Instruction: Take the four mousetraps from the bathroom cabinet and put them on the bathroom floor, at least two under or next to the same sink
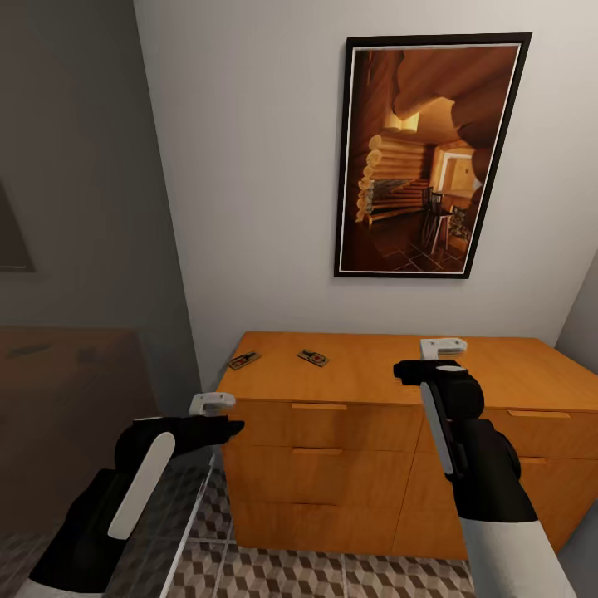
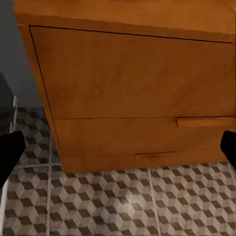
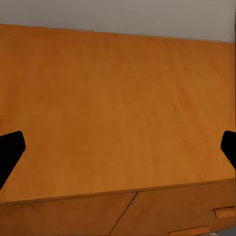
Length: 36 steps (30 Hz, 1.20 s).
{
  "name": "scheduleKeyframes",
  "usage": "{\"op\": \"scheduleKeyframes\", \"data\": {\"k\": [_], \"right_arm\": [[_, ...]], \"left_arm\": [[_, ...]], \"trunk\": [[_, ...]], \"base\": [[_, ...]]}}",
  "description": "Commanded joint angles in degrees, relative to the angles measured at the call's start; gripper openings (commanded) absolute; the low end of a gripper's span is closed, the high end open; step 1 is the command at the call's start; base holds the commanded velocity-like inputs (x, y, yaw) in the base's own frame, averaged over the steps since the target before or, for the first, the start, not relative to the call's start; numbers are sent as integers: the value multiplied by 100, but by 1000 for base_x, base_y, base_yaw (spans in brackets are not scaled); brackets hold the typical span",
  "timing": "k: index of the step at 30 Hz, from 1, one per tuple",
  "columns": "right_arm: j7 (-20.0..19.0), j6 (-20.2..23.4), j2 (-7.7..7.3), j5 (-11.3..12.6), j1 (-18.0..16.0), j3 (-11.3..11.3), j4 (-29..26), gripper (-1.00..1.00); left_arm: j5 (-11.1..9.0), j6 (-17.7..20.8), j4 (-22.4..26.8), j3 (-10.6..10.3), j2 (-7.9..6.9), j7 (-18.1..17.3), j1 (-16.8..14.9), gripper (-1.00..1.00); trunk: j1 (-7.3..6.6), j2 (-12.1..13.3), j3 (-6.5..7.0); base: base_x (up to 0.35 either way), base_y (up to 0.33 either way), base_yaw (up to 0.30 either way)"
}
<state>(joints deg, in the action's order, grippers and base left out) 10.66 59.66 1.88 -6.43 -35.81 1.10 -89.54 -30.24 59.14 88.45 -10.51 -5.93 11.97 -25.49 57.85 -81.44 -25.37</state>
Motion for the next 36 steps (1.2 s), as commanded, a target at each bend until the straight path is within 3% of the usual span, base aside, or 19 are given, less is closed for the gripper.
{"op": "scheduleKeyframes", "data": {"k": [1, 13, 21, 36], "right_arm": [[-23, 34, 4, -50, -59, 5, 6, 100], [8, 34, 30, -28, -530, 5, 419, 100], [20, 34, 40, -37, -683, 5, 879, 100], [-39, 34, 80, -33, -732, 22, 1224, 100]], "left_arm": [[-70, 15, 3, -9, -5, 51, -87, 100], [-144, 34, -11, -5, 3, 6, -1079, 100], [-170, 42, -36, -6, 4, 2, -1566, 100], [-185, 36, -156, -13, 4, 1, -1967, 100]], "trunk": [[0, -4, -7], [0, -4, -7], [0, -4, -7], [0, -4, -7]], "base": [[0, 0, 0], [0, 0, 0], [0, 0, 0], [0, 0, 0]]}}
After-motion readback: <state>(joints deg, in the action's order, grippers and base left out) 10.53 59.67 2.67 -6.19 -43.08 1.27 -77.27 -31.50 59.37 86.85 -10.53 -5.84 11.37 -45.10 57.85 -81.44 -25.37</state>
